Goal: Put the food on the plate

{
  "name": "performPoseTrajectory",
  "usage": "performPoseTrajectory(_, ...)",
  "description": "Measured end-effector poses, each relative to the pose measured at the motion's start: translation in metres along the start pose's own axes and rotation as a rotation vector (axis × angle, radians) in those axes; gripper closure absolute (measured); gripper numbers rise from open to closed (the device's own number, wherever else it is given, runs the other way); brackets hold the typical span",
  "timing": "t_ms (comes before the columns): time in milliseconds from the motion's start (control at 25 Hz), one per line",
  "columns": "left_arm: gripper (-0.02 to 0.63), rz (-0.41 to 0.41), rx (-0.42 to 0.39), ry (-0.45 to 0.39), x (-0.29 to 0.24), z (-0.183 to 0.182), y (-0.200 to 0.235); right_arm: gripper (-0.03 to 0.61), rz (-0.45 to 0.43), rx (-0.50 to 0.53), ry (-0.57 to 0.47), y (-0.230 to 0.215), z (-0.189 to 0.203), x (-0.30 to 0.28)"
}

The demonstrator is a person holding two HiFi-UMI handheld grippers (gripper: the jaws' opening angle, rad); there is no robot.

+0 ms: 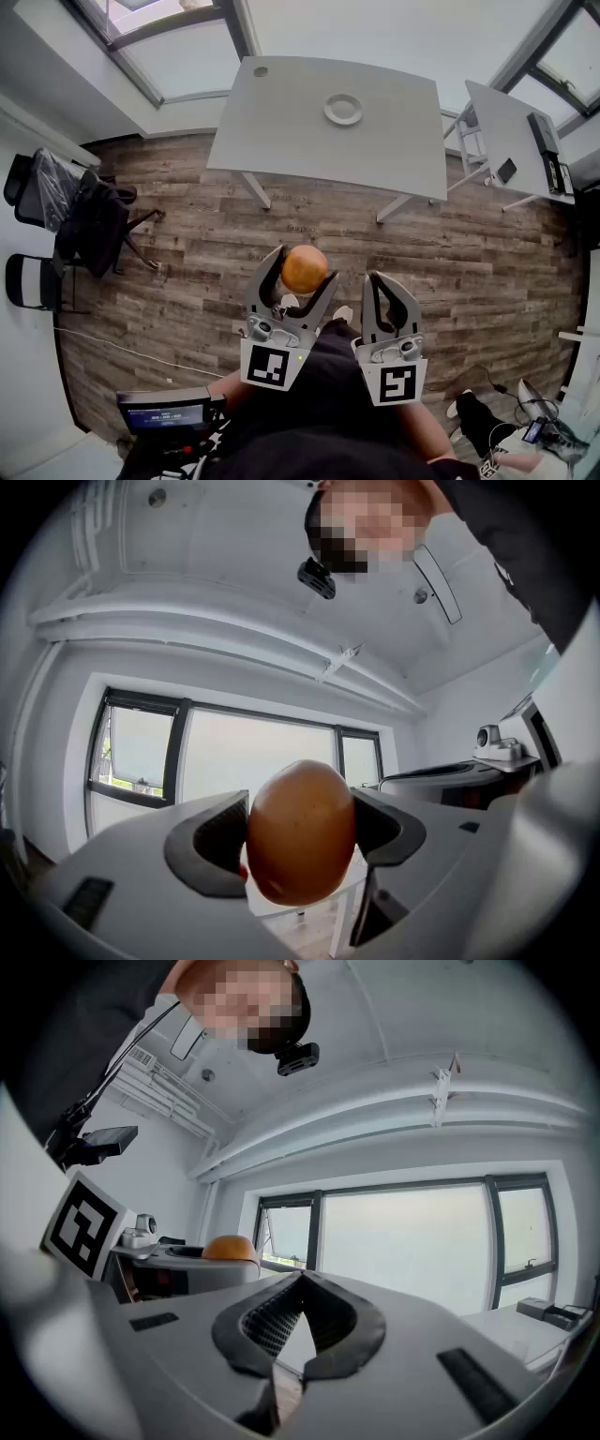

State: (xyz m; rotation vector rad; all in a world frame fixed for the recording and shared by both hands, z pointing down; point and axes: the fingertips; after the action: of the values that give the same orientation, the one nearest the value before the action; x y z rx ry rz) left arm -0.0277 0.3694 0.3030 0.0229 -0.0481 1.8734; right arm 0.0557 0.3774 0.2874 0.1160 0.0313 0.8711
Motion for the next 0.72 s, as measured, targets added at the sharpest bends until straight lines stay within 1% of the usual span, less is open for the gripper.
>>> performPoseTrajectory(120,0.298,0.003,-0.002,-0.004,0.000,0.003,0.001,0.571,0.012,-0.015,0.003,-0.001,0.006,0.000)
performPoseTrajectory(280,0.298,-0.021,0.032,0.024,0.003,0.012,0.001,0.571,0.039,-0.031,-0.020,-0.010,0.005,0.010)
performPoseTrajectory(400,0.298,-0.039,0.034,0.039,0.004,0.019,-0.009,0.571,0.046,-0.046,-0.038,-0.023,0.007,0.025)
performPoseTrajectory(560,0.298,-0.064,0.024,0.047,0.004,0.022,-0.007,0.571,0.082,-0.069,-0.013,-0.037,0.016,0.031)
performPoseTrajectory(720,0.298,-0.097,0.040,0.062,0.000,0.026,-0.020,0.571,0.098,-0.073,-0.018,-0.058,0.019,0.049)
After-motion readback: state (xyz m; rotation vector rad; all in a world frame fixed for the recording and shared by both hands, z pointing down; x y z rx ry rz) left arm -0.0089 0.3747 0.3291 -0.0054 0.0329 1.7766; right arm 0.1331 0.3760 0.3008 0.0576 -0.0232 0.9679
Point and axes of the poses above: the fingertips, and each gripper's own axes: x backward along the fingers, y to its left, z out of its underside, and after that the axes turned 4 degrees about -z, right-handed
